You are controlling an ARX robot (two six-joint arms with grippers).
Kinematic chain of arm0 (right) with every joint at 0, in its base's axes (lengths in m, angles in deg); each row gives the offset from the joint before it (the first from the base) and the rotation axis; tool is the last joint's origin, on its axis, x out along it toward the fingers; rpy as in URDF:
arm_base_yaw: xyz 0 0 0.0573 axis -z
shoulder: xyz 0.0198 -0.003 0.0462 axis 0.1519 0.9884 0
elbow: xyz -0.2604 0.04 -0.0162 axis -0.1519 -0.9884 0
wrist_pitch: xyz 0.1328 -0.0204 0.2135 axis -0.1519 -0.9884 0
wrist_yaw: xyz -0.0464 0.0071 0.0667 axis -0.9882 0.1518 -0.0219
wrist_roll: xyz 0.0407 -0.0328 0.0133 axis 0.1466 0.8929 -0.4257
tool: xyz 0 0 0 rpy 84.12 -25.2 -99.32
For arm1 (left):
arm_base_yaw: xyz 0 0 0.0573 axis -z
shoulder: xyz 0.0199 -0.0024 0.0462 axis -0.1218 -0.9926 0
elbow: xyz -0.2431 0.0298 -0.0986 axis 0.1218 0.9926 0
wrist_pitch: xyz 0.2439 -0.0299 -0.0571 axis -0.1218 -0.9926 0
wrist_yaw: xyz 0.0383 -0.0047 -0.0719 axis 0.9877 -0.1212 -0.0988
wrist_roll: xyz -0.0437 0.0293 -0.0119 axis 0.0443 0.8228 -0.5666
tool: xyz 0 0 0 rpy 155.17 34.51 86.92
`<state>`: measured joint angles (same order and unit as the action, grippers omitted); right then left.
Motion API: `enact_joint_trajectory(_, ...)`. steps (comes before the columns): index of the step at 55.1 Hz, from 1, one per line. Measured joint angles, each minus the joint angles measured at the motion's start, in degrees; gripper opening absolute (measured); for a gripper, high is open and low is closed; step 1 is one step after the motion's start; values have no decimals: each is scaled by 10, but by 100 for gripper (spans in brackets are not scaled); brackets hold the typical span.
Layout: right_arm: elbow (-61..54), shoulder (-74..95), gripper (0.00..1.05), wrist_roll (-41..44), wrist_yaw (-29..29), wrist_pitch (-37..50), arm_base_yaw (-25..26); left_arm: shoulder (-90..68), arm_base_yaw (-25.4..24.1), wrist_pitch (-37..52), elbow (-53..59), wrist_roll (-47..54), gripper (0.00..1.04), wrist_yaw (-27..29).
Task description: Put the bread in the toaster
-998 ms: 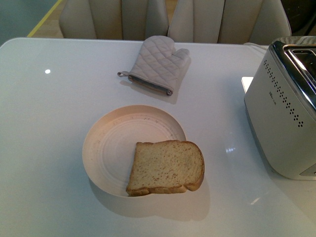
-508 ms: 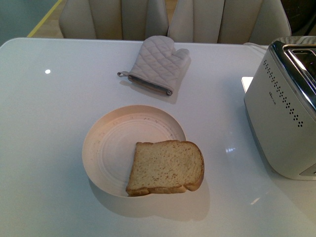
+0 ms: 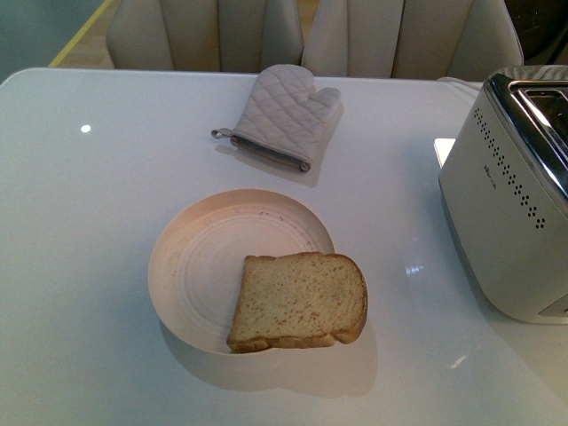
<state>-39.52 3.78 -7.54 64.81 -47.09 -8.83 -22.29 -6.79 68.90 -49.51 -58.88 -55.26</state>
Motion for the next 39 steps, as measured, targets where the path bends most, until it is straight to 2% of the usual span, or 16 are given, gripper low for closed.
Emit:
enact_joint_trajectory(6,0,0,96,0,0,0,0,0,0,0,0,0,5,0)
enact_joint_trajectory(14,0,0,96,0,0,0,0,0,0,0,0,0,29,0)
enact_joint_trajectory(22,0,0,96,0,0,0,0,0,0,0,0,0,59,0)
enact_joint_trajectory(34,0,0,96,0,0,0,0,0,0,0,0,0,96,0)
enact_joint_trajectory(36,0,0,96,0,0,0,0,0,0,0,0,1,99,0)
enact_joint_trajectory(39,0,0,96,0,0,0,0,0,0,0,0,1,97,0)
